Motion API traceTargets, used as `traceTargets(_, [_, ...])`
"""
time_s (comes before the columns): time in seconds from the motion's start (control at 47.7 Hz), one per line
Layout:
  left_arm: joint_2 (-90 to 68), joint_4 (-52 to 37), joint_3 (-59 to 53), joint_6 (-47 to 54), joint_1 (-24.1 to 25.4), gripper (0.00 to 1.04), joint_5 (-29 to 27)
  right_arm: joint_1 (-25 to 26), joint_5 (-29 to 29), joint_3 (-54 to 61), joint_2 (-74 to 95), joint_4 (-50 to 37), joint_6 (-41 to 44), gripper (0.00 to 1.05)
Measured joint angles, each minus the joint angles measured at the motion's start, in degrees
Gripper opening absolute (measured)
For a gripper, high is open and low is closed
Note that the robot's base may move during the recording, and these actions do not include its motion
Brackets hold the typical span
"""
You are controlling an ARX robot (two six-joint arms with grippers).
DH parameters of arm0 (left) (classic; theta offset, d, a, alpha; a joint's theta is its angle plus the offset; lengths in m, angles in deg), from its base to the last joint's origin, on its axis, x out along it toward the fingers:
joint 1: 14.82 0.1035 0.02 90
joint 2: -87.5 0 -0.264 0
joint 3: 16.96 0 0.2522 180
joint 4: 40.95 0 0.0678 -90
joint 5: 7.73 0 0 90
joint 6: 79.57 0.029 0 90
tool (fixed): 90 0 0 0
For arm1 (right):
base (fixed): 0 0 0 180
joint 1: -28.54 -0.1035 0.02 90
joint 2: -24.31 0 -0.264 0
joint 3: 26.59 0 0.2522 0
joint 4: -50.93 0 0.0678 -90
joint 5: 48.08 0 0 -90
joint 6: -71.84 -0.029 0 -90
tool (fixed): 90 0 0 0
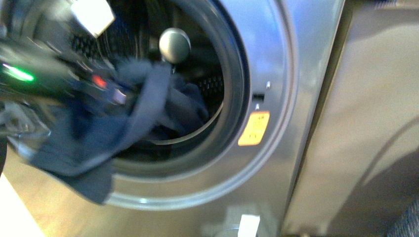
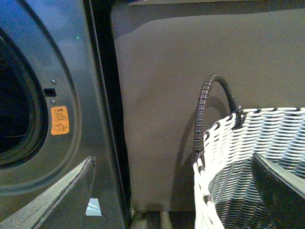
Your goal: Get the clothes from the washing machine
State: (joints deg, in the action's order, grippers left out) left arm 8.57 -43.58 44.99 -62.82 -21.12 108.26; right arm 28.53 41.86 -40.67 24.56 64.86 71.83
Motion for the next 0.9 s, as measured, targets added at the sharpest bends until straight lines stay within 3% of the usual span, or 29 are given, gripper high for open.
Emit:
traceTargets(0.314, [13.2,5.0,3.0,1.9,-2.7,0.2,2.7,0.0,0.0,0.0,0.0,0.0,0.0,0.97])
traceTargets(0.902, [10.6,11.9,28.6,0.3,-11.0,0.2,1.0,0.0,0.0,0.0,0.0,0.0,0.0,0.97])
